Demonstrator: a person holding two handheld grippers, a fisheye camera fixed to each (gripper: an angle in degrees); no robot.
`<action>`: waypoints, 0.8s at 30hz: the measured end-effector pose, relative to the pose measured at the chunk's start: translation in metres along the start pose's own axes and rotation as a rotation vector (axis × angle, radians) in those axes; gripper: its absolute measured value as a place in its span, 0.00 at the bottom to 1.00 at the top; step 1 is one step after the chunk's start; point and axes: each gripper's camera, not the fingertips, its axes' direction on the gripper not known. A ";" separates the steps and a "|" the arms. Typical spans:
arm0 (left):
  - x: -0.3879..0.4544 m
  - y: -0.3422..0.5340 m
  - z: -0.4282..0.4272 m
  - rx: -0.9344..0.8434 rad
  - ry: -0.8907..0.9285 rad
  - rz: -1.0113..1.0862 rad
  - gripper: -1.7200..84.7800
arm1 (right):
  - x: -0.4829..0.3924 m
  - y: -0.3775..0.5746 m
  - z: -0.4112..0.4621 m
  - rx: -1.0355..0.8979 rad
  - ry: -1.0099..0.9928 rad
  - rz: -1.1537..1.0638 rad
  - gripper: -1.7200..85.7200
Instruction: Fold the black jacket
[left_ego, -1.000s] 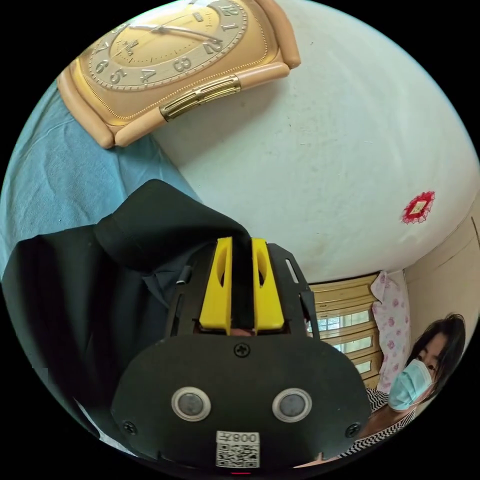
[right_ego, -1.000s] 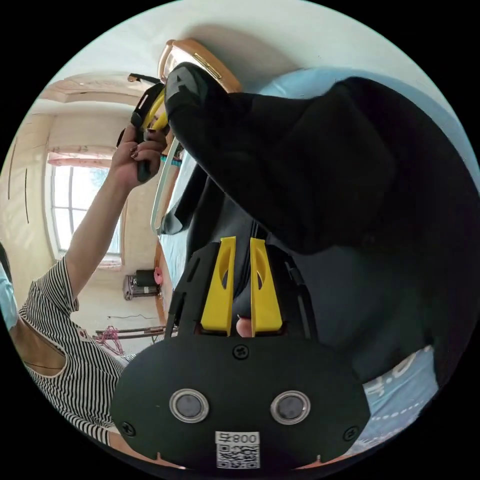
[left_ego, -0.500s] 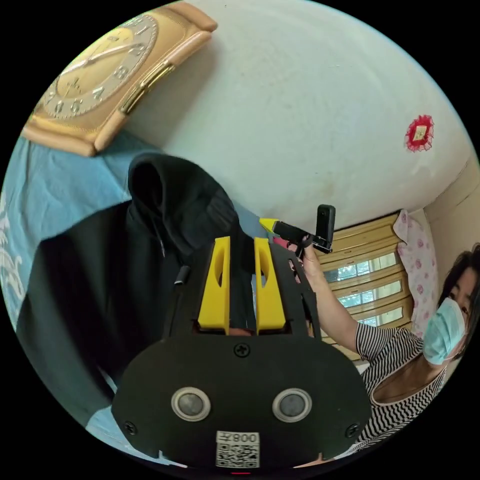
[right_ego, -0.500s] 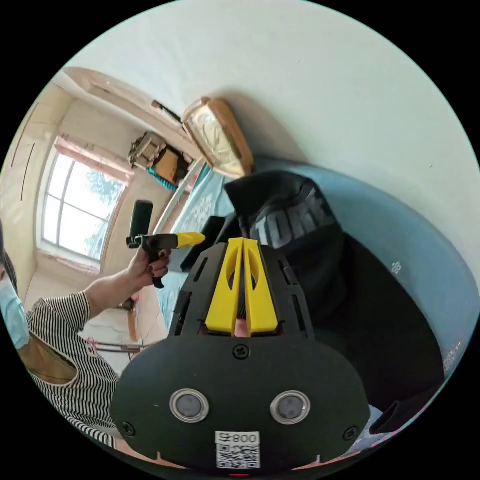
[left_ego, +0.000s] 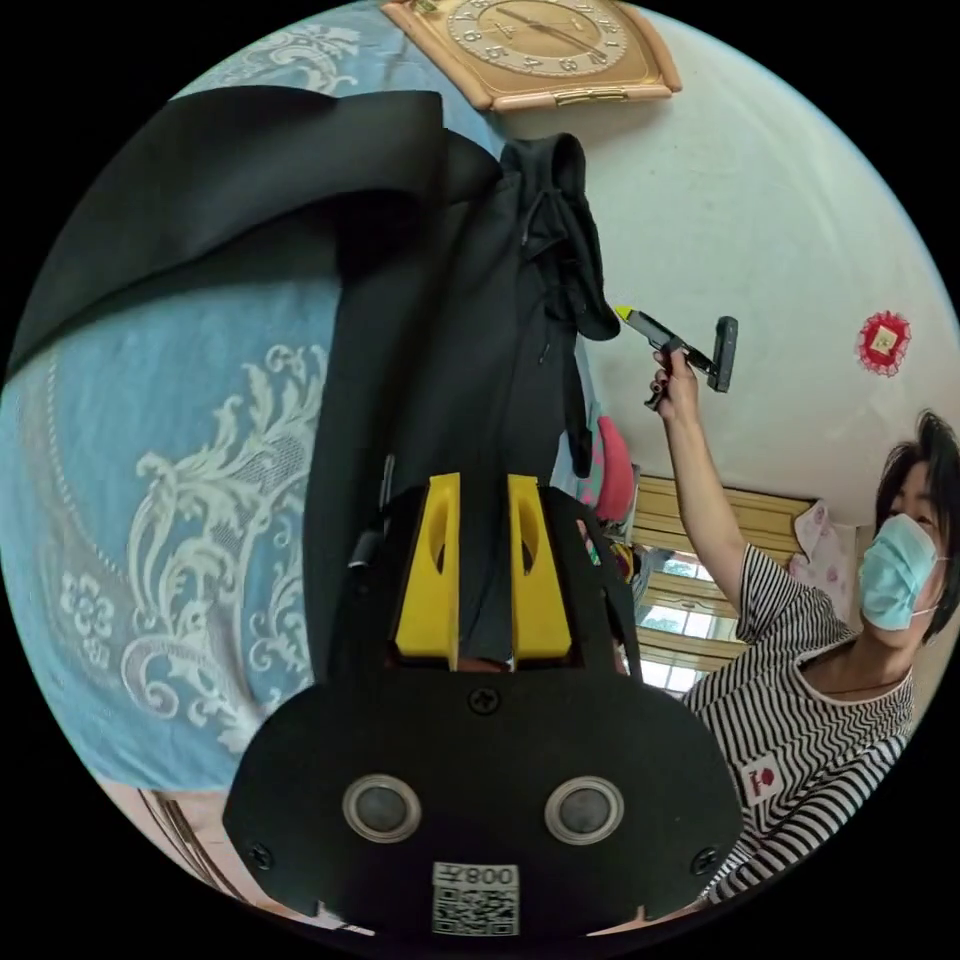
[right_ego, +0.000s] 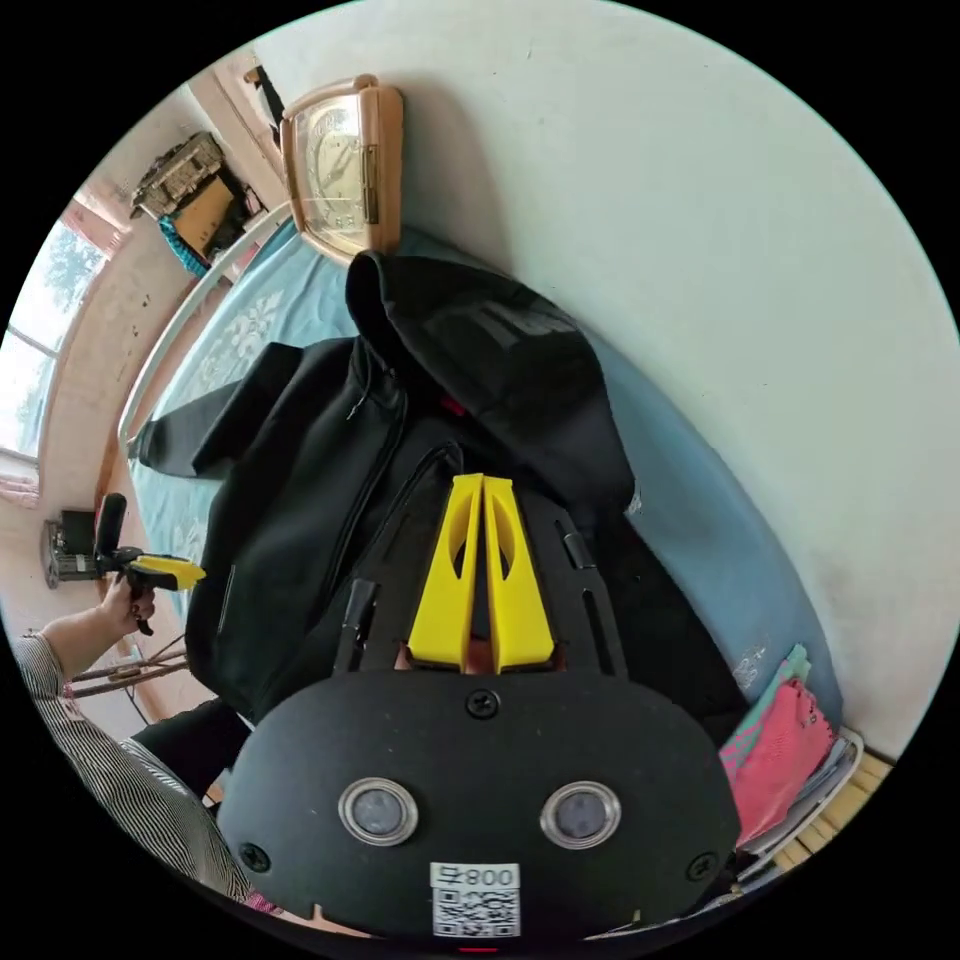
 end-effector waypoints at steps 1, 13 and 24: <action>-0.002 0.022 -0.012 0.019 -0.086 -0.028 0.12 | -0.001 0.029 0.004 -0.009 -0.042 0.017 0.05; -0.049 0.181 -0.021 -0.153 -0.197 -0.300 0.14 | -0.028 0.373 0.107 -0.432 -0.527 0.636 0.18; -0.033 0.218 -0.021 -0.198 -0.181 -0.315 0.06 | -0.079 0.391 0.127 -0.433 -0.486 0.636 0.11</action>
